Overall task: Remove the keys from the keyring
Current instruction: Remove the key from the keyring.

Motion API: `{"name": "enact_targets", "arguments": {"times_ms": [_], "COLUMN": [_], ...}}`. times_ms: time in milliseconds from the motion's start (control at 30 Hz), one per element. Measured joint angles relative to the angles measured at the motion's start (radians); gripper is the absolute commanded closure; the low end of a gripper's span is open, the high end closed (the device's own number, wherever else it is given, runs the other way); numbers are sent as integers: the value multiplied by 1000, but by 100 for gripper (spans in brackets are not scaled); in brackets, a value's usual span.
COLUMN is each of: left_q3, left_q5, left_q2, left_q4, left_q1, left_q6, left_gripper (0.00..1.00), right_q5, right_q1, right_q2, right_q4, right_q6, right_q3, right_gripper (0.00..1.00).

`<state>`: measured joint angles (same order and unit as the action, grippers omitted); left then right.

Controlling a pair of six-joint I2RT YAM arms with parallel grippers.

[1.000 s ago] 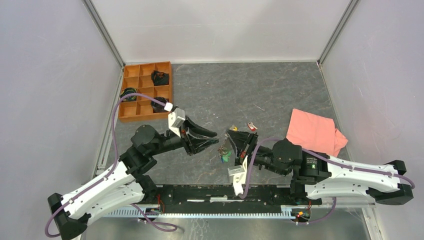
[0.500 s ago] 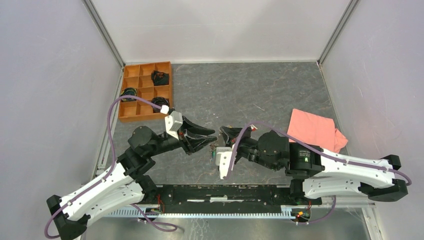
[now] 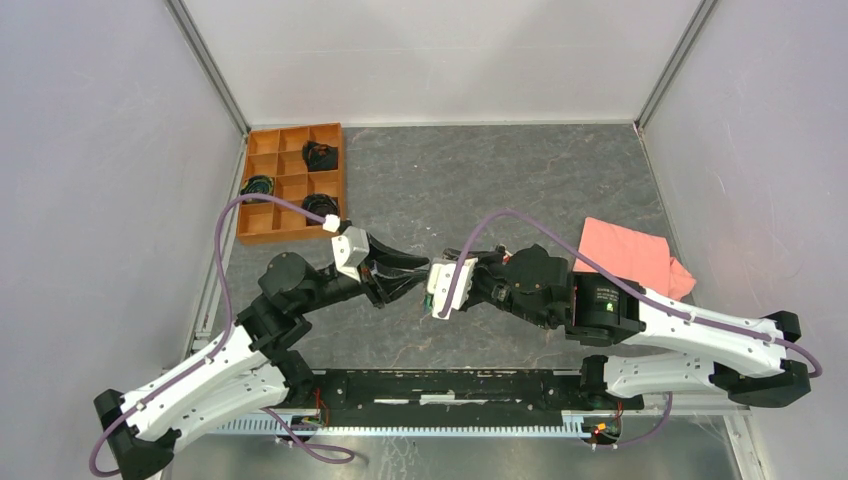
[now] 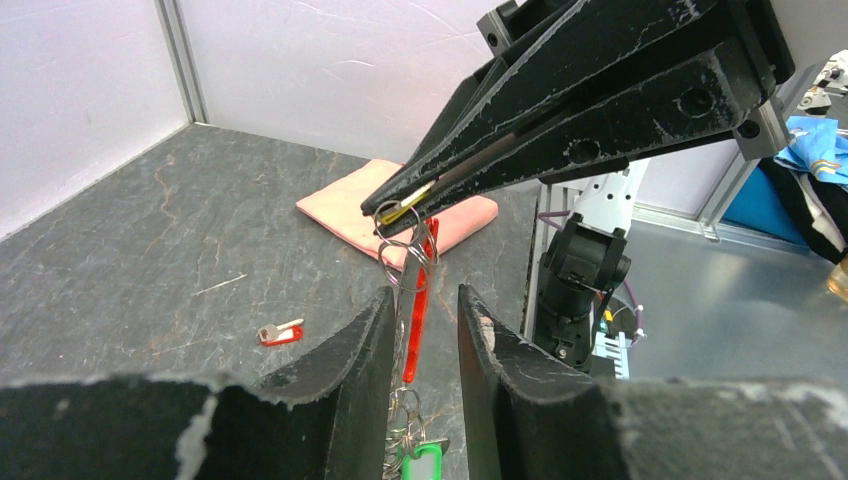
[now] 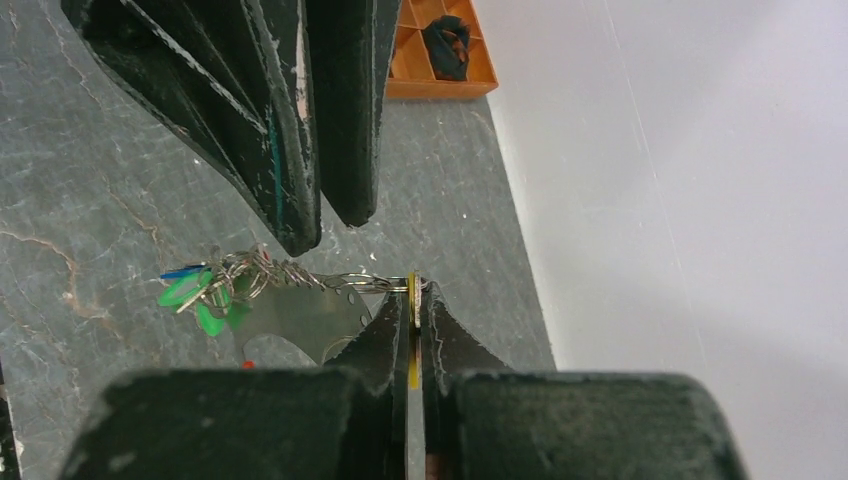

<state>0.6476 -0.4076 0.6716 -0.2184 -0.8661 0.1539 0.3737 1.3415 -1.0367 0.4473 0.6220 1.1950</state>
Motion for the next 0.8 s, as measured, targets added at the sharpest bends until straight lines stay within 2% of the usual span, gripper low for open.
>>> {"name": "enact_targets", "arguments": {"times_ms": [800], "left_q3": [8], "left_q5": [37], "left_q2": [77], "left_q4": [1], "left_q1": [-32], "left_q6": [-5], "left_gripper": [68], "right_q5": [39], "right_q1": [-2], "right_q2": [-61], "right_q4": [51], "right_q6": [-130], "right_q3": [47], "right_gripper": [100]}}
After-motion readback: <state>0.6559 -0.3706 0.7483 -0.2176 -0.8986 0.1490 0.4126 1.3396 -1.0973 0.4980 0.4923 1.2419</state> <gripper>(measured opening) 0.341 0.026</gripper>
